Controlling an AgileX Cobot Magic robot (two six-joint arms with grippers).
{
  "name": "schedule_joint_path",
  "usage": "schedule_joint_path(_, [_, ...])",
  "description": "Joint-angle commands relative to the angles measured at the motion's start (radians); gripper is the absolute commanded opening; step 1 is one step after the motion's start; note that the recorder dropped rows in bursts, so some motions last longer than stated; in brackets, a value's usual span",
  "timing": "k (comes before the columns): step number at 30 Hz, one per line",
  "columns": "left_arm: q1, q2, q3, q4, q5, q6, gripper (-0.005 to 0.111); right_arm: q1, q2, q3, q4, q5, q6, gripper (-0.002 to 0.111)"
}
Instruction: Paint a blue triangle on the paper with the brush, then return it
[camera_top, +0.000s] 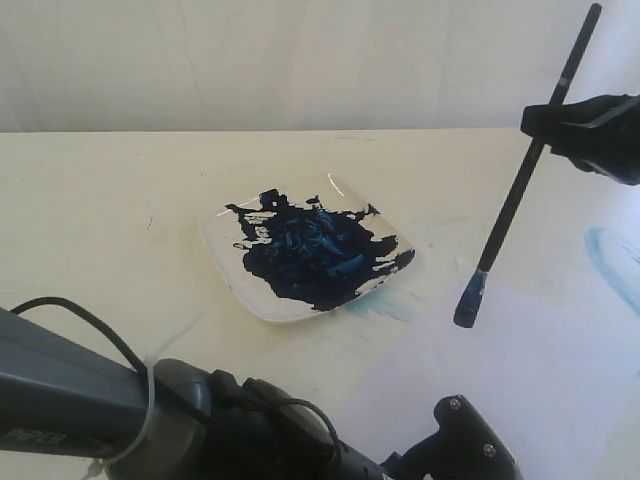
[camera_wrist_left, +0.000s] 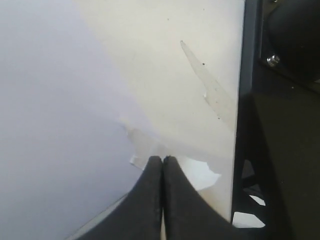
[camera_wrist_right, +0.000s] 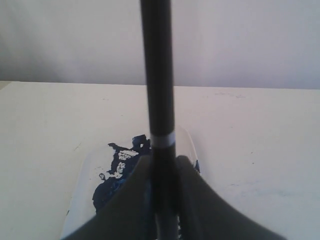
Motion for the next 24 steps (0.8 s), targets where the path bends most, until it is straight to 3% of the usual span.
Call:
schedule_joint_path(1, [-0.009, -0.001, -0.012, 0.004, -0.001, 0.003, 0.0, 0.001, -0.047, 0.003, 0.023, -0.02, -0.013, 0.0])
schedule_joint_path(9, [-0.036, -0.001, -0.08, 0.052, 0.026, -0.033, 0.0, 0.001, -0.062, 0.003, 0.018, -0.018, -0.013, 0.0])
schedule_joint_path(15, [-0.049, 0.024, -0.079, 0.185, 0.021, -0.148, 0.0, 0.001, -0.062, 0.003, 0.018, -0.018, -0.013, 0.0])
schedule_joint_path(24, [-0.054, 0.038, -0.079, 0.197, 0.005, -0.158, 0.0, 0.001, -0.062, 0.003, 0.018, -0.018, -0.013, 0.0])
